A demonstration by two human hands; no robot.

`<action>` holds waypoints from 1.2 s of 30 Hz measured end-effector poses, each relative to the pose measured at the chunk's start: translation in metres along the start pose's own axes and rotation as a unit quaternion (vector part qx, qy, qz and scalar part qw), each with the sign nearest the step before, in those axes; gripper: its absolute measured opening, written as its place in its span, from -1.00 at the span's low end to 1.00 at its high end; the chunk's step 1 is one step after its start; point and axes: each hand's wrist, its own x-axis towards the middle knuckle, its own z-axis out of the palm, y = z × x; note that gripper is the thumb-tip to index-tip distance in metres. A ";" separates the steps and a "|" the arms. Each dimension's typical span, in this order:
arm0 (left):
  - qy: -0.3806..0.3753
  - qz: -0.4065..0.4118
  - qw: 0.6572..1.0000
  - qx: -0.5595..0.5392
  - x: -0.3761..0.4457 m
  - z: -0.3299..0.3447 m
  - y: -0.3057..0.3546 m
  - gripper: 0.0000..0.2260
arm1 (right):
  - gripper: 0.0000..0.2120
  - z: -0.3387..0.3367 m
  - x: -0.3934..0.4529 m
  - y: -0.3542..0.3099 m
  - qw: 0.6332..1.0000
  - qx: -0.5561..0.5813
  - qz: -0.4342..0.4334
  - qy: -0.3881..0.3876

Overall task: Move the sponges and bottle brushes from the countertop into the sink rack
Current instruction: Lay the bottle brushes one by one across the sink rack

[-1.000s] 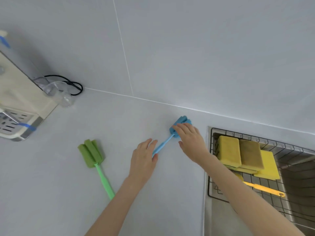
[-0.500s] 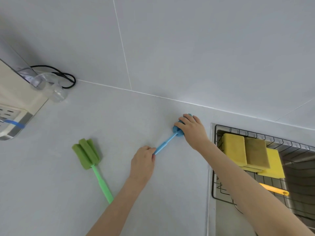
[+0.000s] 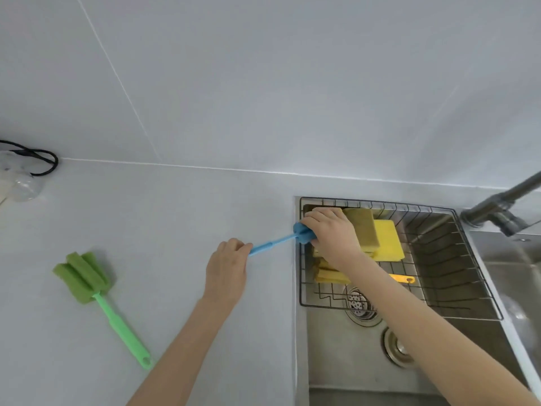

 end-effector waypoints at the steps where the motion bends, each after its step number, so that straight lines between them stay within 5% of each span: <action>1: -0.007 0.015 1.000 -0.001 -0.004 0.005 0.009 -0.72 | -0.70 0.000 -0.014 0.009 1.000 -0.004 0.008 -0.018; 8: -0.059 0.113 0.992 0.015 -0.012 0.050 0.078 -0.68 | -0.60 -0.003 -0.098 0.082 0.993 -0.008 0.050 -0.103; 19: -0.105 0.202 0.973 0.036 0.019 0.123 0.186 -0.70 | -0.62 -0.005 -0.164 0.190 0.974 0.012 0.189 -0.127; 36: -0.175 0.196 0.962 0.077 0.047 0.169 0.193 -0.67 | -0.63 0.040 -0.154 0.227 0.970 0.030 0.190 -0.146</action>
